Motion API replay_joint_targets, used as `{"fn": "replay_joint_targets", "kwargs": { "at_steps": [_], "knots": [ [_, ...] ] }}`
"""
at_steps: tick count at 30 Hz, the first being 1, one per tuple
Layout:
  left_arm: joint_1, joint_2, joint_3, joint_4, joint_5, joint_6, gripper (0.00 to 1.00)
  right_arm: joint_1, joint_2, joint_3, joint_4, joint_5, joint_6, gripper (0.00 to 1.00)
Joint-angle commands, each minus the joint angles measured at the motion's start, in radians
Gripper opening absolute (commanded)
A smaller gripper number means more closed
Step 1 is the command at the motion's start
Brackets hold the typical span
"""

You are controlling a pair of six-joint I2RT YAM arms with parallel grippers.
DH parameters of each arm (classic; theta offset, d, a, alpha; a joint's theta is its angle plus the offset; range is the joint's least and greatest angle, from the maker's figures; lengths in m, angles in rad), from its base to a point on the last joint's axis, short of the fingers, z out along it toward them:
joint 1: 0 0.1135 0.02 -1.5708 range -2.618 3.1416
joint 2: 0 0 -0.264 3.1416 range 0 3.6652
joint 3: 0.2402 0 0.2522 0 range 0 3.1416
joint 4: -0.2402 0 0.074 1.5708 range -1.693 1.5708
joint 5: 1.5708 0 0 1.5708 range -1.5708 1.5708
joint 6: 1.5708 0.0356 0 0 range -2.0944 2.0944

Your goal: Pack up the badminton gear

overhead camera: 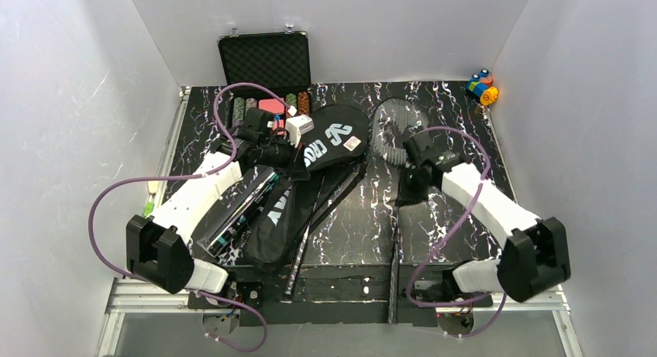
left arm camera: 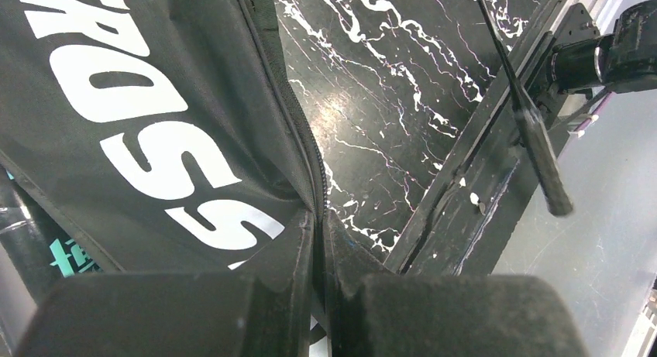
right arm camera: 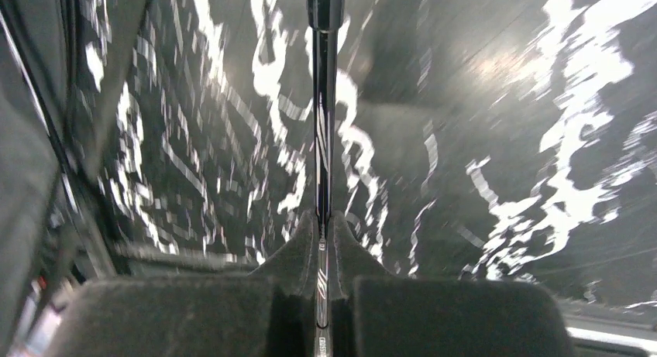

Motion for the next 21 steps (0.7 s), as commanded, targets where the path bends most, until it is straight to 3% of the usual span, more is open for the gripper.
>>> {"fn": "replay_joint_targets", "kwargs": {
  "at_steps": [1,8,12,16,21],
  "knots": [
    [0.002,0.018,0.009,0.052,0.009,0.021,0.00,0.180,-0.131,-0.118,-0.074,-0.062,0.139,0.01],
    [0.002,0.038,0.007,0.060,-0.005,0.032,0.00,0.448,-0.369,-0.205,-0.198,-0.061,0.342,0.01],
    [0.002,0.056,0.017,0.061,-0.007,0.026,0.00,0.595,-0.421,-0.203,-0.225,-0.075,0.450,0.01],
    [0.000,0.059,0.027,0.065,-0.004,0.016,0.00,0.728,-0.353,-0.203,-0.182,-0.104,0.490,0.01],
    [-0.003,0.055,0.032,0.066,0.000,0.001,0.00,0.769,-0.160,-0.134,-0.097,-0.132,0.435,0.01]
  ]
}}
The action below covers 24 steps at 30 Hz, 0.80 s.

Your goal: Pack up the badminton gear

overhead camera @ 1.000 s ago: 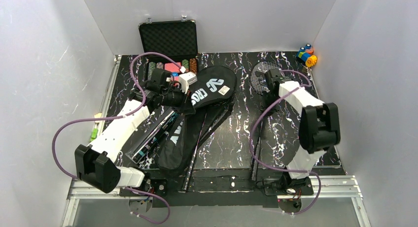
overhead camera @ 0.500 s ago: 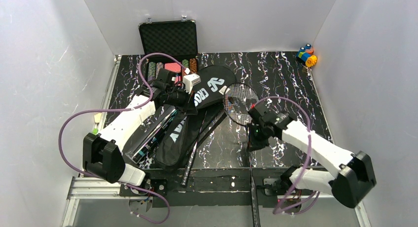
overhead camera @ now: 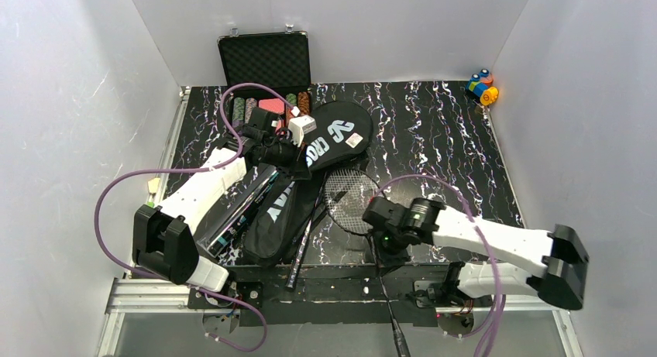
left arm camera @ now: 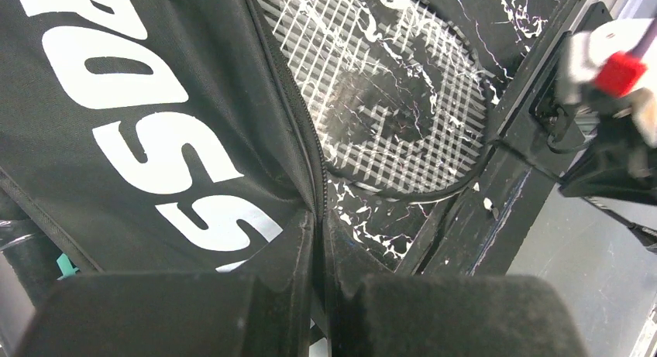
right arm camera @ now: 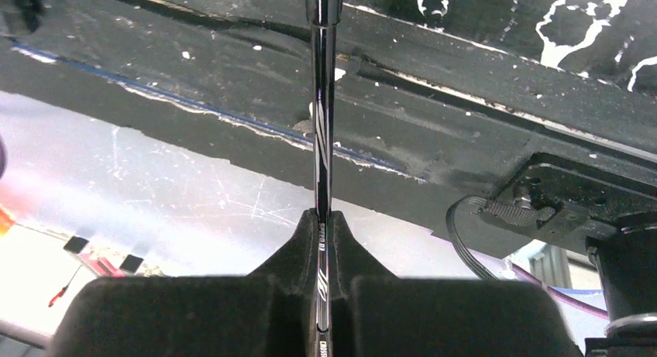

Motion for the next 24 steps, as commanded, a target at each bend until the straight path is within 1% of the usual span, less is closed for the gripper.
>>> {"fn": "replay_joint_targets", "kwargs": {
  "at_steps": [1,7,12,15,19,24],
  "knots": [
    [-0.003,-0.019,0.032,0.033,0.013,-0.013,0.00,0.020,0.166,0.103,0.080,-0.031,-0.020,0.01],
    [-0.004,-0.042,0.024,0.023,0.021,-0.011,0.00,0.014,0.364,0.277,0.102,0.018,-0.116,0.01],
    [-0.004,-0.051,0.009,0.013,0.031,-0.001,0.00,-0.021,0.480,0.359,0.150,0.016,-0.147,0.01],
    [-0.004,-0.060,0.001,0.010,0.039,0.002,0.00,-0.071,0.536,0.398,0.166,0.045,-0.160,0.01],
    [-0.004,-0.070,-0.005,0.007,0.052,0.001,0.00,-0.165,0.594,0.447,0.223,0.042,-0.165,0.01],
    [-0.005,-0.076,-0.003,-0.006,0.063,0.002,0.00,-0.236,0.727,0.606,0.247,0.008,-0.184,0.01]
  ]
}}
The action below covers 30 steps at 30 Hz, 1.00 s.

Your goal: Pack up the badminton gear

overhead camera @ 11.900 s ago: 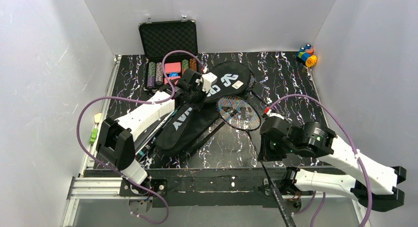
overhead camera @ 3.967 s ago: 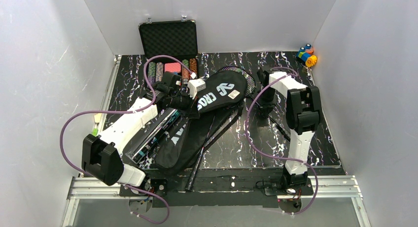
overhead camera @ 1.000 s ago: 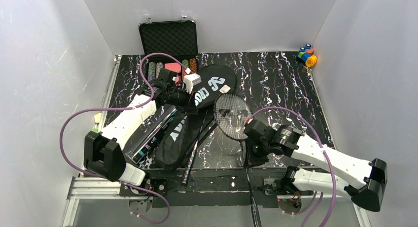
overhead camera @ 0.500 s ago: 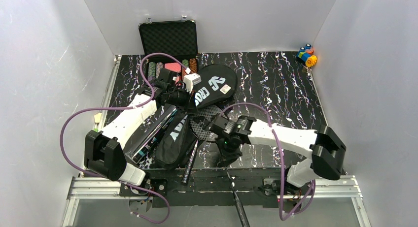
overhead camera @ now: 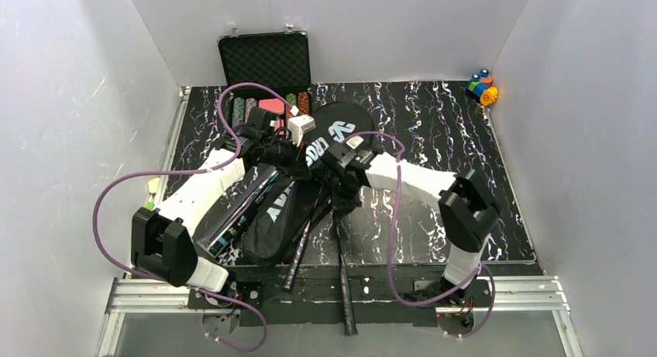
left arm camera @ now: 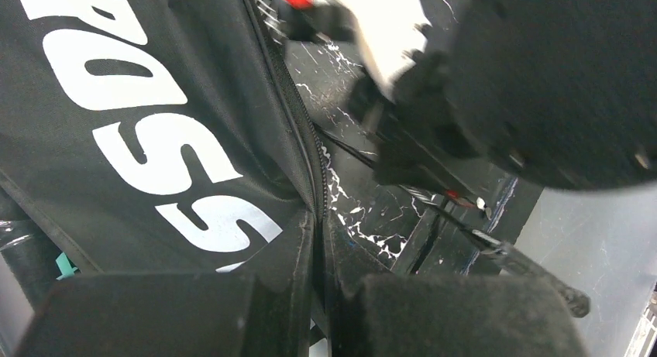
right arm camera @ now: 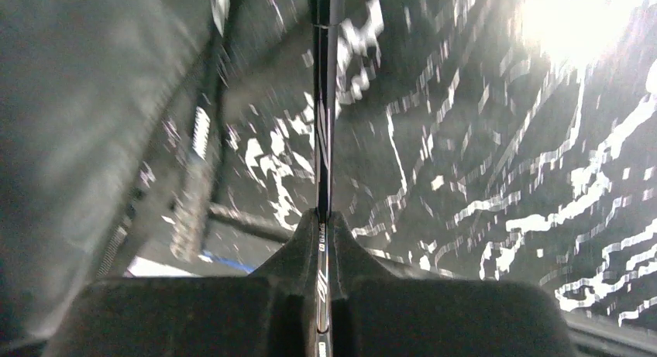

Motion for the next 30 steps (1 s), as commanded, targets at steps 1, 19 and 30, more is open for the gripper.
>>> {"fn": "replay_joint_targets", "kwargs": {
  "at_steps": [1,19,30],
  "knots": [
    [-0.004,-0.062,-0.005,-0.011,0.050,0.014,0.00,-0.046,0.102,0.184,0.064,-0.029,-0.030,0.01],
    [-0.006,-0.040,-0.035,-0.053,0.089,0.056,0.00,-0.121,0.205,0.306,0.190,-0.035,0.102,0.01],
    [-0.072,0.046,0.007,-0.076,0.186,0.079,0.00,-0.149,-0.004,0.083,0.243,0.118,0.167,0.01]
  ]
}}
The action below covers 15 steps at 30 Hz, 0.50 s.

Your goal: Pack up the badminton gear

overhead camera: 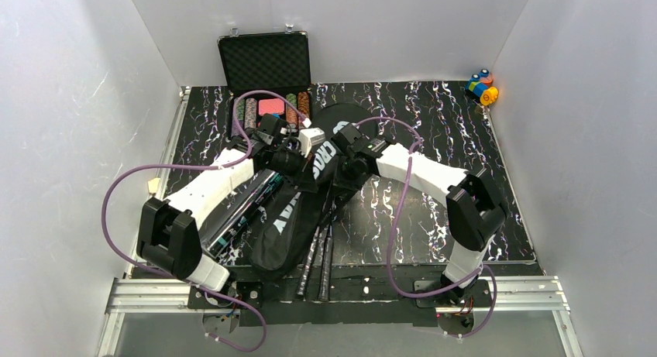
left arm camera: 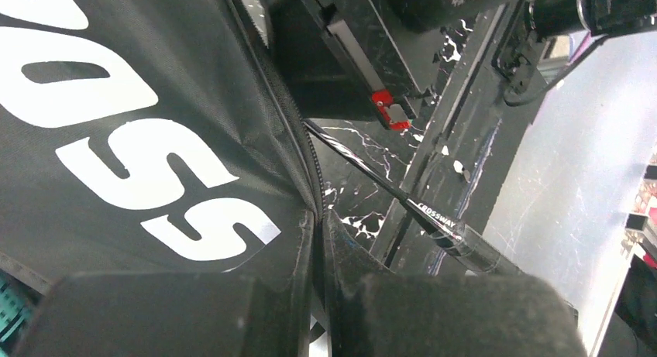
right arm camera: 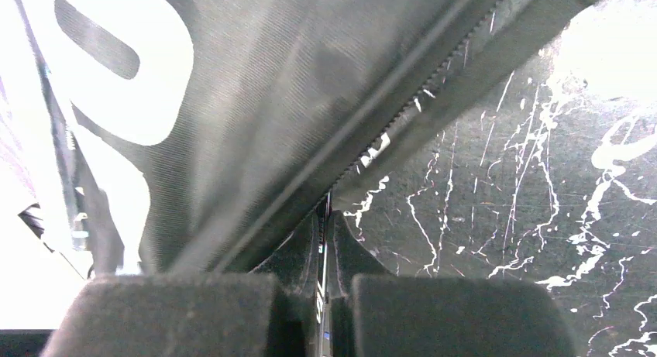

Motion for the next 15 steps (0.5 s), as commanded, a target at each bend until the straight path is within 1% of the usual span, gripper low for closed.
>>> {"fn": "replay_joint_targets", "kwargs": {
  "at_steps": [1,6,10,11,14,15],
  "knots": [
    [-0.038,0.005,0.032,-0.039,0.113,0.022,0.00,-0.017,-0.029,0.018,0.094,0.059,0.036,0.01],
    [-0.038,-0.005,0.005,-0.091,0.122,0.093,0.00,-0.017,0.088,0.118,0.097,0.038,0.042,0.01],
    [-0.038,0.001,-0.007,-0.122,0.124,0.129,0.00,-0.017,0.157,0.140,0.126,0.032,0.048,0.03],
    [-0.038,0.004,-0.009,-0.127,0.123,0.133,0.00,-0.018,0.168,0.138,0.136,0.031,0.051,0.11],
    [-0.038,0.006,-0.008,-0.129,0.123,0.140,0.00,-0.018,0.189,0.130,0.151,-0.003,0.055,0.29],
    [-0.038,0.009,-0.008,-0.127,0.123,0.140,0.00,-0.017,0.190,0.124,0.158,-0.006,0.054,0.31]
  ]
}}
